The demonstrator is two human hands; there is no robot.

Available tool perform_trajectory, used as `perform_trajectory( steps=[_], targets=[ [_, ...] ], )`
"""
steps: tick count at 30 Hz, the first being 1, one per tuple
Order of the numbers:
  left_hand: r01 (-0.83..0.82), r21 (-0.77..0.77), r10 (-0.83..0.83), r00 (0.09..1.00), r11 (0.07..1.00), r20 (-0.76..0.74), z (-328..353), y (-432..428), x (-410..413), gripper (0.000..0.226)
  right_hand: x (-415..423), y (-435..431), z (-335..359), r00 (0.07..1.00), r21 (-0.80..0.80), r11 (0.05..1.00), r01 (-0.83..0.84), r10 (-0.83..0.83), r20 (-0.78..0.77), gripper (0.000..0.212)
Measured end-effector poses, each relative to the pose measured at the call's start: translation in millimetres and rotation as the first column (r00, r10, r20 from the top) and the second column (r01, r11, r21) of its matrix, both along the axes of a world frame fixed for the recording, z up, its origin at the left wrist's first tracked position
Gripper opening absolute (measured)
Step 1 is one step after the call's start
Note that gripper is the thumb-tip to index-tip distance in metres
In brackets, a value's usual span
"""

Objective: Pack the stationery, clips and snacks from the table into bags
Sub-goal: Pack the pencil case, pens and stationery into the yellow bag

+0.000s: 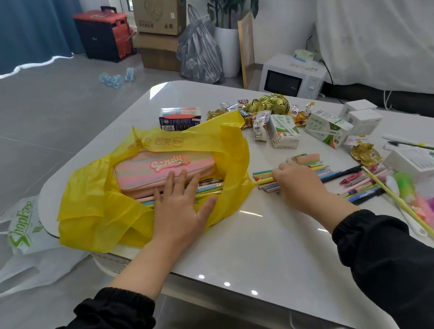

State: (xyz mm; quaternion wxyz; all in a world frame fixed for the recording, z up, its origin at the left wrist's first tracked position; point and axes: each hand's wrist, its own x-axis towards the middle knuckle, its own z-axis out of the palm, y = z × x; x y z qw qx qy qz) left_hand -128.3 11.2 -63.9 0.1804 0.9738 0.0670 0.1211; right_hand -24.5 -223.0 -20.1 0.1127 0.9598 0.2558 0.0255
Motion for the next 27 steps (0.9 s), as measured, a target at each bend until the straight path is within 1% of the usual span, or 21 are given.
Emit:
perform_trajectory(
  steps=[1,3,6,9,13,18,24,27],
  targets=[
    [0.001,0.007,0.000,1.000,1.000,-0.001,0.0,-0.3,-0.4,0.097,0.7,-2.8,-3.4,1.000,-0.064,0.998,-0.003,0.004,0.010,0.020],
    [-0.001,0.011,0.001,1.000,1.000,-0.005,0.4,-0.1,-1.3,0.105,3.3,-8.1,-7.6,1.000,-0.134,0.991,-0.013,0.016,0.026,0.022],
    [-0.003,0.011,0.003,1.000,1.000,-0.011,0.8,-0.3,-1.6,0.099,6.6,-12.7,-8.5,0.999,-0.158,0.987,-0.034,0.040,0.037,0.022],
    [-0.003,0.018,0.004,1.000,1.000,-0.017,0.9,-0.5,-1.3,0.094,6.4,-12.3,-7.2,0.999,-0.144,0.989,-0.035,0.035,0.000,0.020],
    [0.005,0.050,-0.003,0.999,0.999,-0.042,1.4,-0.1,-2.0,0.093,7.1,-10.5,-4.7,0.995,-0.059,0.998,-0.024,0.018,-0.093,0.019],
    [0.001,0.079,0.004,0.998,0.997,-0.055,0.7,0.6,-1.8,0.094,8.6,-11.8,-8.3,0.994,-0.016,0.998,-0.059,0.057,-0.097,0.019],
    [0.007,0.085,-0.001,0.997,0.996,-0.071,1.0,0.7,-1.9,0.093,10.1,-10.2,-7.4,0.986,-0.018,0.993,-0.116,0.114,-0.119,0.018],
    [0.003,0.082,0.003,0.997,0.997,-0.074,0.7,1.0,-1.4,0.092,10.8,-8.0,-7.3,0.984,-0.064,0.987,-0.148,0.141,-0.106,0.021]
  ],
)
